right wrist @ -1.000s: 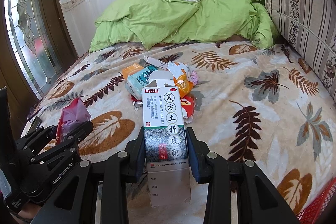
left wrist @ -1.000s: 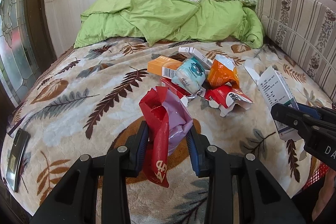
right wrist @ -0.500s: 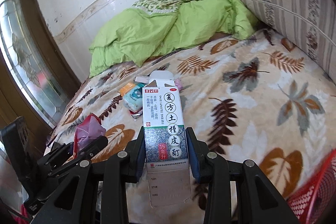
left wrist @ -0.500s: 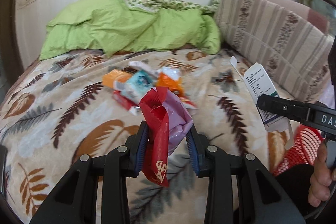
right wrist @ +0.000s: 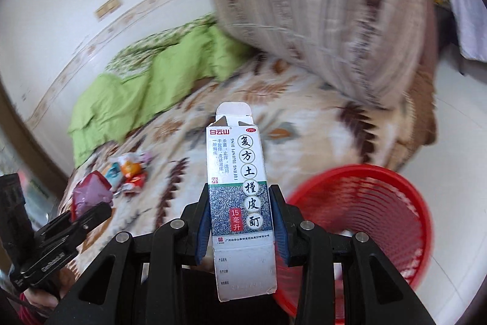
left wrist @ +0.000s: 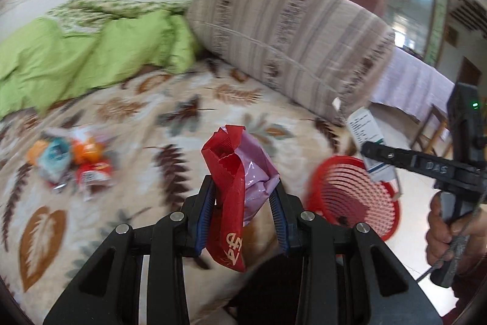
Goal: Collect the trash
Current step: 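Carry the box and wrapper over the red basket and open both grippers, then move both grippers back over the trash on the bed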
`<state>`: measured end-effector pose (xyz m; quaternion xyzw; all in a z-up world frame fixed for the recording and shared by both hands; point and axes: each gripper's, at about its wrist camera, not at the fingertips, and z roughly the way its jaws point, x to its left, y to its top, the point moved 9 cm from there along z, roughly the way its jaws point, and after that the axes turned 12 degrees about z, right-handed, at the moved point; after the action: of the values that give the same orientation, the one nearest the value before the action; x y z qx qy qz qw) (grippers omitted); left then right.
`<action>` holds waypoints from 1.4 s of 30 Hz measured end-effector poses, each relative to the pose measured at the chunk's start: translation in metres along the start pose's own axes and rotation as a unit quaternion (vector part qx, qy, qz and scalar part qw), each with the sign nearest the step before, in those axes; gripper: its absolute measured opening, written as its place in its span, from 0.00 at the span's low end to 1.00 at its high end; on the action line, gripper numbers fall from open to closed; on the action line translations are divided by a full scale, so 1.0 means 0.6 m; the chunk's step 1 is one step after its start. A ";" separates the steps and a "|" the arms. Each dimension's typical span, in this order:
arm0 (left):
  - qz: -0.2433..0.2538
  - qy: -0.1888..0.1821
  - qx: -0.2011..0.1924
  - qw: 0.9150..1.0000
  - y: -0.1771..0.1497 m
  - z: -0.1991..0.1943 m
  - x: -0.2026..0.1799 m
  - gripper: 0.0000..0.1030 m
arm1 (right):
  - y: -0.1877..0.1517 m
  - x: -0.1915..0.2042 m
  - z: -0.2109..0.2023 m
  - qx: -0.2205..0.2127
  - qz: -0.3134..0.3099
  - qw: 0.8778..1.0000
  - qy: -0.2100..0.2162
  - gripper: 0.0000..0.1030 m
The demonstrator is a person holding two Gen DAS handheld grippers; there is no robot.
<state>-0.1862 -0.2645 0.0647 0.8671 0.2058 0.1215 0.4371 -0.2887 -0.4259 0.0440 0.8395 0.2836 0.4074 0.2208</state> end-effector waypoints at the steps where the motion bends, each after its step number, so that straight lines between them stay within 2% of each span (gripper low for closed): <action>1: 0.002 -0.016 0.004 1.000 0.007 0.011 -0.022 0.33 | 0.004 -0.017 -0.003 -0.001 0.009 1.000 -0.006 0.37; 4: 0.013 -0.069 0.016 0.997 0.032 0.046 -0.096 0.33 | 0.016 -0.074 -0.019 -0.010 0.043 0.999 -0.029 0.37; 8: 0.037 -0.106 0.025 0.993 0.057 0.087 -0.176 0.34 | 0.030 -0.117 -0.038 -0.025 0.070 0.996 -0.047 0.39; 9: 0.039 -0.112 0.025 0.993 0.062 0.096 -0.189 0.38 | 0.033 -0.122 -0.041 -0.030 0.072 0.996 -0.053 0.43; 10: 0.043 -0.117 0.024 0.992 0.066 0.105 -0.206 0.51 | 0.035 -0.128 -0.043 -0.035 0.072 0.995 -0.060 0.52; 11: 0.044 -0.118 0.025 0.992 0.067 0.109 -0.213 0.60 | 0.038 -0.133 -0.047 -0.043 0.074 0.994 -0.070 0.57; 12: 0.041 -0.119 0.026 0.992 0.068 0.111 -0.218 0.70 | 0.042 -0.139 -0.051 -0.051 0.075 0.993 -0.076 0.58; 14: 0.034 -0.125 0.025 0.991 0.064 0.107 -0.218 0.70 | 0.045 -0.150 -0.057 -0.056 0.076 0.993 -0.078 0.58; 16: 0.033 -0.114 0.024 0.993 0.060 0.104 -0.203 0.70 | 0.046 -0.153 -0.058 -0.056 0.076 0.993 -0.077 0.58; 20: 0.002 -0.079 0.031 0.996 0.043 0.092 -0.136 0.70 | 0.040 -0.136 -0.038 -0.044 0.082 0.994 -0.060 0.58; 24: -0.031 -0.032 0.041 0.998 0.013 0.073 -0.052 0.70 | 0.021 -0.087 -0.007 -0.020 0.057 0.997 -0.039 0.58; 32: -0.082 0.065 0.057 0.993 -0.067 0.005 0.125 0.71 | -0.022 0.039 0.054 0.028 -0.021 0.999 -0.008 0.58; 36: -0.117 0.133 0.053 0.983 -0.104 -0.035 0.234 0.74 | -0.043 0.115 0.082 0.049 -0.063 0.997 0.010 0.58; 42: -0.198 0.209 0.045 0.957 -0.168 -0.080 0.398 0.74 | -0.085 0.252 0.147 0.092 -0.127 0.987 0.043 0.62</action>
<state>-0.0188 -0.0661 0.0188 0.7829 0.4651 0.2022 0.3603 -0.1560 -0.3013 0.0477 0.7953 0.4333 0.3837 0.1801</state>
